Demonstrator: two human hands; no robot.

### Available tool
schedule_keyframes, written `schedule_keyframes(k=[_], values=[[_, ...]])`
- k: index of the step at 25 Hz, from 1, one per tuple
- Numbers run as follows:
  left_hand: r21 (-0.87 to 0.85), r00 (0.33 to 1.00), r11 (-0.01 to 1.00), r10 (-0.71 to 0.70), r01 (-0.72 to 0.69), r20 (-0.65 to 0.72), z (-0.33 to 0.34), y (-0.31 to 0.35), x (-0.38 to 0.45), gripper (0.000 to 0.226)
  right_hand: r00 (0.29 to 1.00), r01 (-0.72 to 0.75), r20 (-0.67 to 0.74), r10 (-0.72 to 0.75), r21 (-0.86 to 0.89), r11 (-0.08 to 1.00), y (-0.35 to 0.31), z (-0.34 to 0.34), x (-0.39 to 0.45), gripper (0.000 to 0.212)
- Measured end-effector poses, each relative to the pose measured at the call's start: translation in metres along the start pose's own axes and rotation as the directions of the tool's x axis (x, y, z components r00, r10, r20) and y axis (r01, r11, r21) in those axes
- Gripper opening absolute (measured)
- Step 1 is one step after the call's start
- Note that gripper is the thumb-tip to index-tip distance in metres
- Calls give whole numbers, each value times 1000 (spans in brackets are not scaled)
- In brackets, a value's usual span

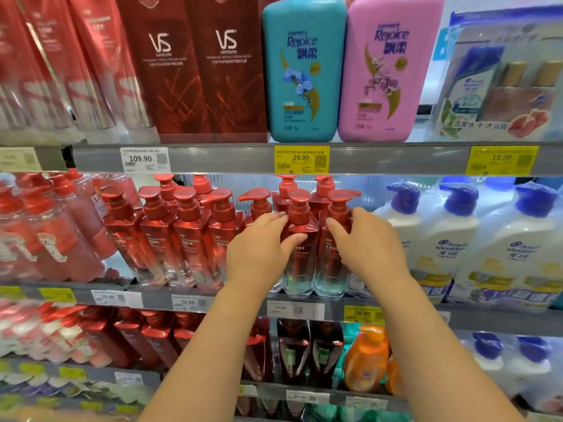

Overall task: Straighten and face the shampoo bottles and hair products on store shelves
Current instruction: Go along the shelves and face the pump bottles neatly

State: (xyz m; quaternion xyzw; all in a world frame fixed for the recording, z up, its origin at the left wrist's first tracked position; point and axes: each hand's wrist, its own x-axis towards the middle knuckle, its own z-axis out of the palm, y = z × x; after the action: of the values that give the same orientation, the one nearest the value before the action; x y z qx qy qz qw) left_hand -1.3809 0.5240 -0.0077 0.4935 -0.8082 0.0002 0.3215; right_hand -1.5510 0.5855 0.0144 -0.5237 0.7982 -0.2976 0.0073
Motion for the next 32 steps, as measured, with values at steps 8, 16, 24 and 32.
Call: schedule_keyframes(k=[8,16,24,32], values=[[-63,906,989,99,-137,-411,-11,-32,-20,24,938,98,-345,-26,191,977,-20,-11,-27,21],[1,941,988,150,-157,-302,-47,-110,-9,20,976,195,-112,-184,97,976,-96,52,-32,54],[-108,980,980,150,-165,-133,-50,-119,-2,20,998,51,23,-52,53,997,-103,54,-18,62],[-95,978,983,140,-156,-156,-54,-120,-1,30,983,83,166,-82,-2,997,-100,45,-15,68]])
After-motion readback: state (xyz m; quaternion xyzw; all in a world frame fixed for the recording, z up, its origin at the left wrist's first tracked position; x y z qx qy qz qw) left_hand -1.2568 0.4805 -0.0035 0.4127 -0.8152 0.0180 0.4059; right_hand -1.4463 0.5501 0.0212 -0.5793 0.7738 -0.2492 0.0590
